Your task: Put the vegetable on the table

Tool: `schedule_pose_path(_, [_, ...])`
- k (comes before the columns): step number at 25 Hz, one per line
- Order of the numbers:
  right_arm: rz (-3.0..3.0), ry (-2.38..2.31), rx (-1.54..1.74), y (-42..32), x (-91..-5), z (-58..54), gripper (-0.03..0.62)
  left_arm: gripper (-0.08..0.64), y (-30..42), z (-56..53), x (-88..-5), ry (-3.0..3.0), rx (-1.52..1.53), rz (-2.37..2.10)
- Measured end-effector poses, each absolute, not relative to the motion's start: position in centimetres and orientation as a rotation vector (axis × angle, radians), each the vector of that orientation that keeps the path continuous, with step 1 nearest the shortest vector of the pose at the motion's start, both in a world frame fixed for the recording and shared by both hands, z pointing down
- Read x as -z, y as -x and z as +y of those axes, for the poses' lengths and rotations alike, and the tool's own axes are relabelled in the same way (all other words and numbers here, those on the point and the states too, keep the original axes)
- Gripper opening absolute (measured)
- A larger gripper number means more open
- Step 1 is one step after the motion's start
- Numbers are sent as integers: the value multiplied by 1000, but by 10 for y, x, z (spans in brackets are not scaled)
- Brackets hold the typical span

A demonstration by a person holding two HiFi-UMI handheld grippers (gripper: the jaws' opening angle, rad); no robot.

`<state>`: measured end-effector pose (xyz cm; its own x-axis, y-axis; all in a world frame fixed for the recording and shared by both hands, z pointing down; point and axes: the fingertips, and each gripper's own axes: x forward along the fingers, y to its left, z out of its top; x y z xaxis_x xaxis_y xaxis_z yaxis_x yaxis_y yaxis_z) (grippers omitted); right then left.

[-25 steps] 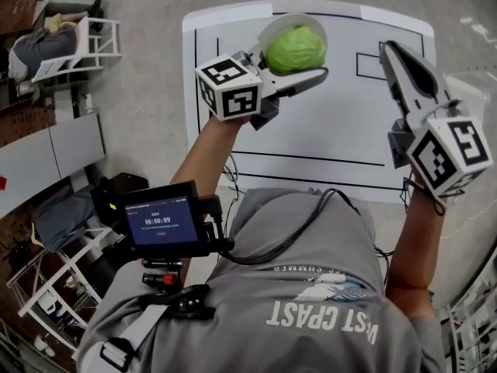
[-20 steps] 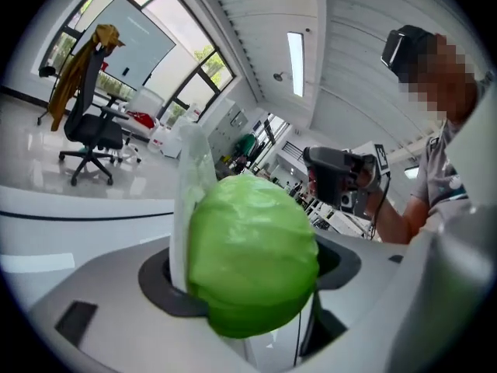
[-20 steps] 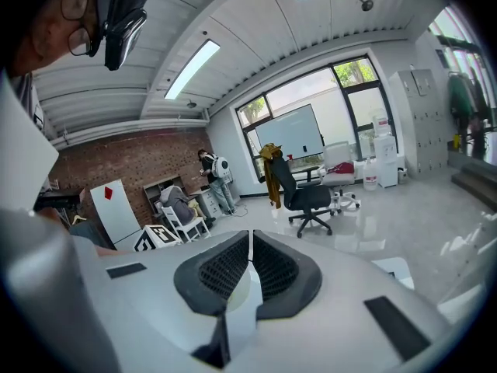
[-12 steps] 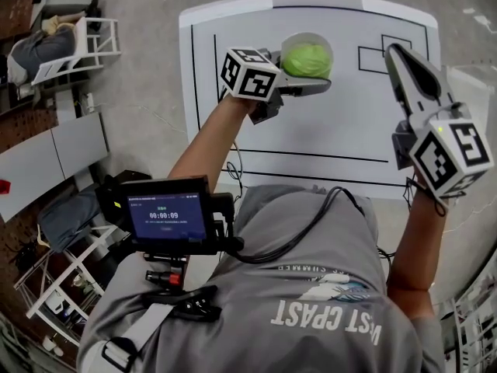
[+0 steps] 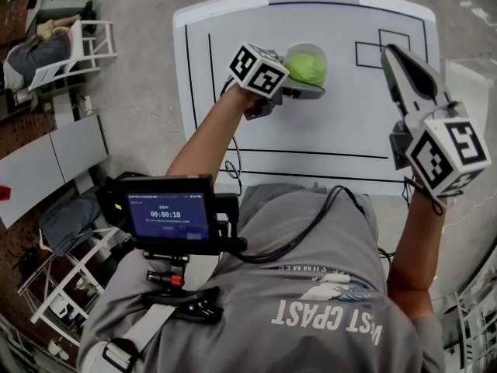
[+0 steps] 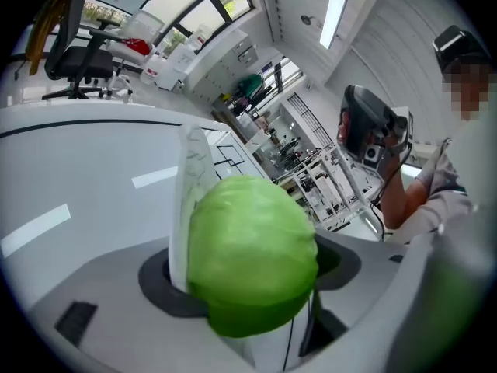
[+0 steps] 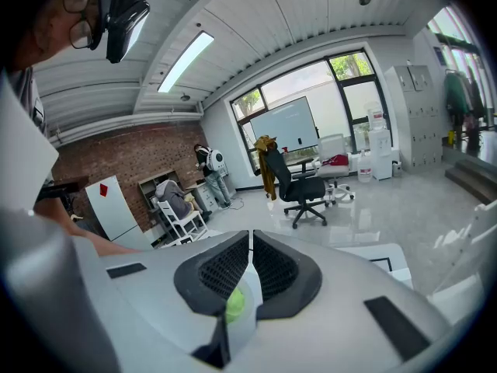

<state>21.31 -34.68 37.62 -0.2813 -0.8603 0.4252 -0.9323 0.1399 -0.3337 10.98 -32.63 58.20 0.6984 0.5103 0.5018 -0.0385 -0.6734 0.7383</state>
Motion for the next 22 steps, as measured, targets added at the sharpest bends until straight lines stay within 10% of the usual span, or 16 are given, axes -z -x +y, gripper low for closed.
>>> schedule_pose_path(22, [-2245,-1770,-831,-197,-371,-321,9,407,-84,-335,-597,-2177,-1004,241])
